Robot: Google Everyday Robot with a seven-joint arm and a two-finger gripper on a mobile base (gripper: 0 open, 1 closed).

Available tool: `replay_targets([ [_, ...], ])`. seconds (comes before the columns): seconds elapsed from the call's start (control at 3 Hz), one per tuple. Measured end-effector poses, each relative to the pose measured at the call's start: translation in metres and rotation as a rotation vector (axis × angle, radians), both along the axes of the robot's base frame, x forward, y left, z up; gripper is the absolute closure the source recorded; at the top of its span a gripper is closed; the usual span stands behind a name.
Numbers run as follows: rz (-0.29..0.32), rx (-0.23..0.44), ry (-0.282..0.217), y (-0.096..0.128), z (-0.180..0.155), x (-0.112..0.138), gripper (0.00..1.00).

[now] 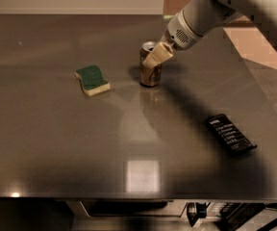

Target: Move orange can near rxbar chocolate

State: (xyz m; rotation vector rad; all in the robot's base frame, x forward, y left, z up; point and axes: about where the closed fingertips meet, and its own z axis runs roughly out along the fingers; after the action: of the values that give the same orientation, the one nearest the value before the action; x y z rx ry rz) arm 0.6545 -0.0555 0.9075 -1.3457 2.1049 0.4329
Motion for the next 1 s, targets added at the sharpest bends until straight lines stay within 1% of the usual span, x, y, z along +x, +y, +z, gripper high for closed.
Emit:
replay_targets([
  [0.33, 0.008, 0.02, 0.016, -0.009, 0.013, -0.02, 0.86],
  [0.67, 0.004, 0.011, 0.039, -0.034, 0.03, -0.052, 1.0],
  [1.0, 0.01, -0.006, 0.053, -0.053, 0.041, -0.085, 1.0],
])
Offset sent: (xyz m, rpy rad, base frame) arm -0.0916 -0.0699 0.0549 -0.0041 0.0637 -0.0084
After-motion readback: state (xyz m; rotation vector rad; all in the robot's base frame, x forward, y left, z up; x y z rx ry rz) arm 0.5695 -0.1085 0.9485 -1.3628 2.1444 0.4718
